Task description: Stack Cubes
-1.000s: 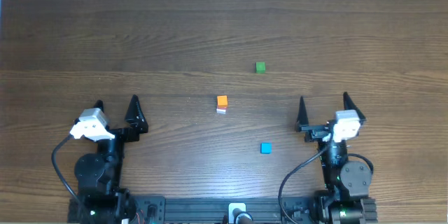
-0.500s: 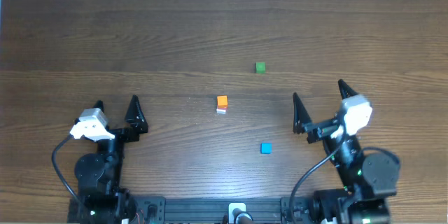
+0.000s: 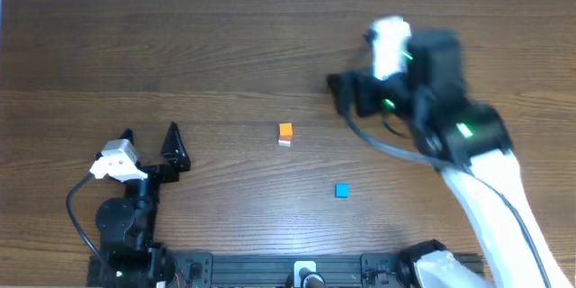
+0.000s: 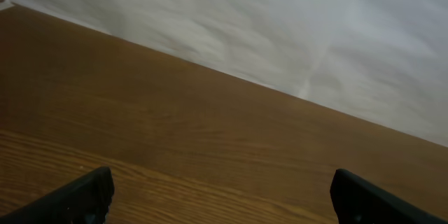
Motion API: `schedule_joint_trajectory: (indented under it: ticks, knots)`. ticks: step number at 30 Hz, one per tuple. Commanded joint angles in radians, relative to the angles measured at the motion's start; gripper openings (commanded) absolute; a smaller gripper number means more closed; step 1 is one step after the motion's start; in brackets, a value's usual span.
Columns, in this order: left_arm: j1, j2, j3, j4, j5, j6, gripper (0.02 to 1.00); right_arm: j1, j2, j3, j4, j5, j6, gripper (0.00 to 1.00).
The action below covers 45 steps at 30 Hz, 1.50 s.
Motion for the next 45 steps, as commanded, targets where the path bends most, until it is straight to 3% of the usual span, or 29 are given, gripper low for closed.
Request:
schedule_joint_trajectory:
  ticks: [1, 3, 10, 20, 34, 45]
  knots:
    - [0.005, -0.007, -0.005, -0.002, 0.013, 0.014, 1.000, 0.084, 0.304, 0.227, -0.127, 0.143, 0.099, 0.991]
    - [0.005, -0.007, -0.005, -0.002, 0.013, 0.014, 1.000, 0.084, 0.404, 0.284, -0.176, 0.145, 0.136, 0.993]
    - [0.005, -0.007, -0.005, -0.003, 0.013, 0.014, 1.000, 0.072, 0.650, 0.319, -0.215, 0.279, 0.233, 0.993]
    - [0.005, -0.007, -0.005, -0.002, 0.013, 0.014, 1.000, 0.014, 0.840, 0.318, -0.185, 0.281, 0.293, 0.991]
    - [0.005, -0.007, -0.005, -0.002, 0.013, 0.014, 1.000, 0.003, 0.904, 0.318, -0.131, 0.280, 0.264, 0.991]
    - [0.005, -0.007, -0.005, -0.002, 0.013, 0.014, 1.000, 0.056, 0.904, 0.318, -0.117, 0.290, 0.258, 0.838]
